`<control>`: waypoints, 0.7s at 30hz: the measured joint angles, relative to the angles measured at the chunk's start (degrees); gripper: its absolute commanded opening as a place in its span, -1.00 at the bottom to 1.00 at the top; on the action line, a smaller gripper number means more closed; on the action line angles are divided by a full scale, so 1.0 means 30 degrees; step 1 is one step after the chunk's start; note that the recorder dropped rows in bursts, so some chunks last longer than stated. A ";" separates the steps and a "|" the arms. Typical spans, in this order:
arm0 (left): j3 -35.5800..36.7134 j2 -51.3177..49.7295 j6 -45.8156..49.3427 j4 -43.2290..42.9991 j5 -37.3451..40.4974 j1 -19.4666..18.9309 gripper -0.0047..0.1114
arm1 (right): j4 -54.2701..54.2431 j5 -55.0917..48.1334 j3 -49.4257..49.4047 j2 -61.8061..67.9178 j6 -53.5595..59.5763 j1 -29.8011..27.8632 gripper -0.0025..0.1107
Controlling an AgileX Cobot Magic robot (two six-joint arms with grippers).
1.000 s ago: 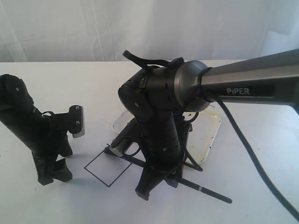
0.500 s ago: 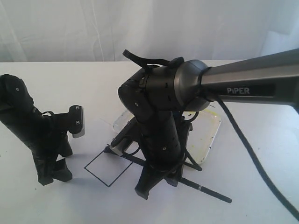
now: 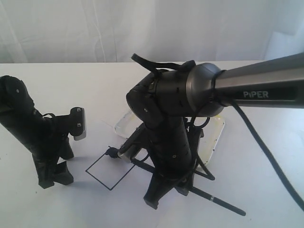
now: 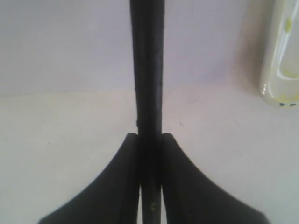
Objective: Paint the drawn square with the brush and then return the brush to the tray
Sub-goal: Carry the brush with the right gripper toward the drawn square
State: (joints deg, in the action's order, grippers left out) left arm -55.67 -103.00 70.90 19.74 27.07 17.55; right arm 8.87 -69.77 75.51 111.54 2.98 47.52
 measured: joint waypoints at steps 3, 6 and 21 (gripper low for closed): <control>0.0000 0.0000 0.0000 0.0000 0.0000 0.0000 0.31 | 0.0000 0.0000 -0.0012 -0.0074 0.0000 0.0000 -0.96; 0.0000 0.0000 0.0000 0.0000 0.0000 0.0000 0.31 | 0.0000 0.0000 -0.0044 -0.0074 0.0000 0.0000 -0.96; 0.0000 0.0000 0.0000 0.0000 0.0000 0.0000 0.31 | 0.0000 0.0044 -0.1125 -0.0324 0.0000 0.0000 -0.96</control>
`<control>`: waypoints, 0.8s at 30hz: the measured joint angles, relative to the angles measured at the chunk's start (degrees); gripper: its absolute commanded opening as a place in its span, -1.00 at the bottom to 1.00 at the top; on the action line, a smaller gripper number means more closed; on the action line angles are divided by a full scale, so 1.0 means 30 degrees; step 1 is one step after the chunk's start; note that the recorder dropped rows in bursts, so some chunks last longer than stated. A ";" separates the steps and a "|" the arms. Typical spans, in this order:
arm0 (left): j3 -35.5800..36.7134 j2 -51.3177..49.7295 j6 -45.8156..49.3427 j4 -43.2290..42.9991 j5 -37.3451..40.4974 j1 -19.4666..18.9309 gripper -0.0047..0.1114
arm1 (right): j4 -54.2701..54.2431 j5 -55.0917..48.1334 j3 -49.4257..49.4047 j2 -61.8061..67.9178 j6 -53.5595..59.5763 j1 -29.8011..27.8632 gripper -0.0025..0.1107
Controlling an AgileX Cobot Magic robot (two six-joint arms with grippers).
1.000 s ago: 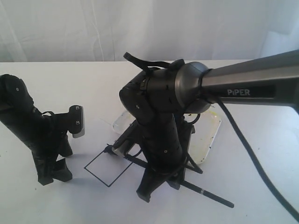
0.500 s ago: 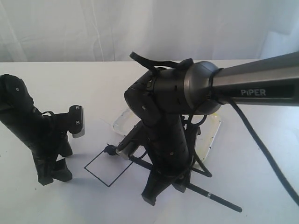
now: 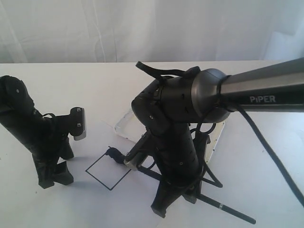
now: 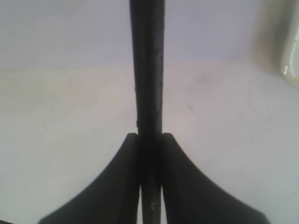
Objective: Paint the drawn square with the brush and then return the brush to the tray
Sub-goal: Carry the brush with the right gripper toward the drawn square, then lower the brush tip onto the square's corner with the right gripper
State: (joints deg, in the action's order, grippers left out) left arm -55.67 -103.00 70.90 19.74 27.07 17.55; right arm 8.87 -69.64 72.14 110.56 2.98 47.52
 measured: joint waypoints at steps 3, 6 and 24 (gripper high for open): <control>0.0000 0.0000 0.0000 0.0000 0.0000 0.0000 0.31 | 0.0000 -0.0041 0.0000 -0.0075 0.0000 0.0000 -0.96; 0.0000 0.0000 0.0000 0.0000 0.0000 0.0000 0.31 | 0.0000 -0.0005 -0.0257 -0.0087 0.0000 0.0000 -0.96; 0.0000 0.0000 0.0000 0.0000 0.0000 0.0000 0.31 | 0.0000 -0.0018 -0.1372 -0.0975 0.0000 0.0000 -0.96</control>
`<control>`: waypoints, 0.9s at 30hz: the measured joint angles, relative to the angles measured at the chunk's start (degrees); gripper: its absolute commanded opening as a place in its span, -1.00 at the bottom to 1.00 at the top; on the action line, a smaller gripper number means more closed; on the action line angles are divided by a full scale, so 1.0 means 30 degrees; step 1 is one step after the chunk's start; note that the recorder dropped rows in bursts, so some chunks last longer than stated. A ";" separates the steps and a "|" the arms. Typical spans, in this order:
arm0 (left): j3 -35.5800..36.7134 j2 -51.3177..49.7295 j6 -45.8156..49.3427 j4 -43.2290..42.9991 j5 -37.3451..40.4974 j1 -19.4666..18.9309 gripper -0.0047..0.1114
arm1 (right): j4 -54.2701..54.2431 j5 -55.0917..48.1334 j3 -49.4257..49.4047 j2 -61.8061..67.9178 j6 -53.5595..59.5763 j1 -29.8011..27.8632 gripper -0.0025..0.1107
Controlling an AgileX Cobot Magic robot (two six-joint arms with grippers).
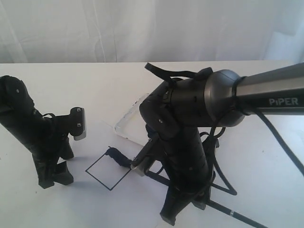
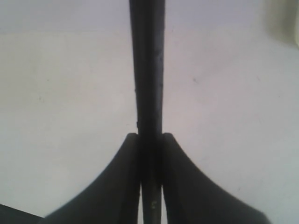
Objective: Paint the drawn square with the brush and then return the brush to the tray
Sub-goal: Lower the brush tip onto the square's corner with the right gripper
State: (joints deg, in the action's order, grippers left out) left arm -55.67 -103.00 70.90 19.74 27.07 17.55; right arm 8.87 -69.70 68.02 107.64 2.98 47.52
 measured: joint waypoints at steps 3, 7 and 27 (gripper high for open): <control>0.0000 0.0000 0.0000 0.0000 0.0000 0.0000 0.31 | 0.0000 0.0000 -0.0344 0.0000 0.0000 0.0000 -0.96; 0.0000 0.0000 0.0000 0.0000 0.0000 0.0000 0.31 | 0.0000 0.0038 -0.0703 -0.0011 0.0000 0.0000 -0.96; 0.0000 0.0000 0.0000 0.0000 0.0000 0.0000 0.31 | 0.0590 0.0000 -0.0092 -0.1224 -0.0109 0.0000 -0.96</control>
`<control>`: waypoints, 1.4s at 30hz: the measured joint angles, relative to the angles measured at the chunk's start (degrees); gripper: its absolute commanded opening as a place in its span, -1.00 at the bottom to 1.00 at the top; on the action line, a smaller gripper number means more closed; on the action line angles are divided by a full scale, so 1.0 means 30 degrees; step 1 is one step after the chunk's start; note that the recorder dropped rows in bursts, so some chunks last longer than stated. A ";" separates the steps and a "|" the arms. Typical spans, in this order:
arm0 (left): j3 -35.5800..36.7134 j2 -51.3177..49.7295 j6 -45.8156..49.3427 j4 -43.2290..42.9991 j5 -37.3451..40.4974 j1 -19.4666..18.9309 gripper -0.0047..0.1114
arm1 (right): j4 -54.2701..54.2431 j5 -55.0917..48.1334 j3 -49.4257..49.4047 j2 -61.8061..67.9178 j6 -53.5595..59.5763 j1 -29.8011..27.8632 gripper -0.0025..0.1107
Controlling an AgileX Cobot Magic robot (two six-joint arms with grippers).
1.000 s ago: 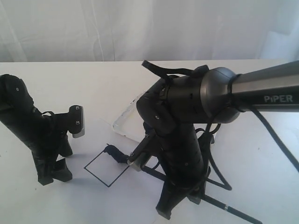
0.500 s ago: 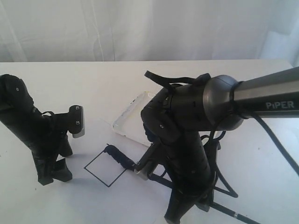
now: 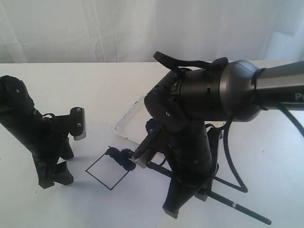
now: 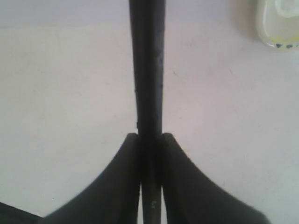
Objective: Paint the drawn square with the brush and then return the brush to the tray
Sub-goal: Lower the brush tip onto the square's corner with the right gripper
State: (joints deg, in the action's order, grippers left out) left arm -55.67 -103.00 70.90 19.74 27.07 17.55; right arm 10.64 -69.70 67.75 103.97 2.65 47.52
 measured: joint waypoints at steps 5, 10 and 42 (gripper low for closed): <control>0.0000 0.0000 0.0000 0.0000 0.0000 0.0000 0.31 | -0.1066 0.0000 0.0409 0.0000 0.0263 0.0000 -0.96; 0.0000 0.0000 0.0000 0.0000 0.0000 0.0000 0.31 | -0.1878 0.0000 0.0999 0.0000 0.0295 0.0000 -0.96; 0.0000 0.0000 0.0000 0.0000 0.0000 0.0000 0.31 | -0.1917 -0.0040 0.3442 0.3007 0.0471 0.1879 -0.96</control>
State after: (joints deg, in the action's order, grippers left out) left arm -55.67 -103.00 70.90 19.74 27.07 17.55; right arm 4.89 -69.82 78.07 112.99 4.07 53.16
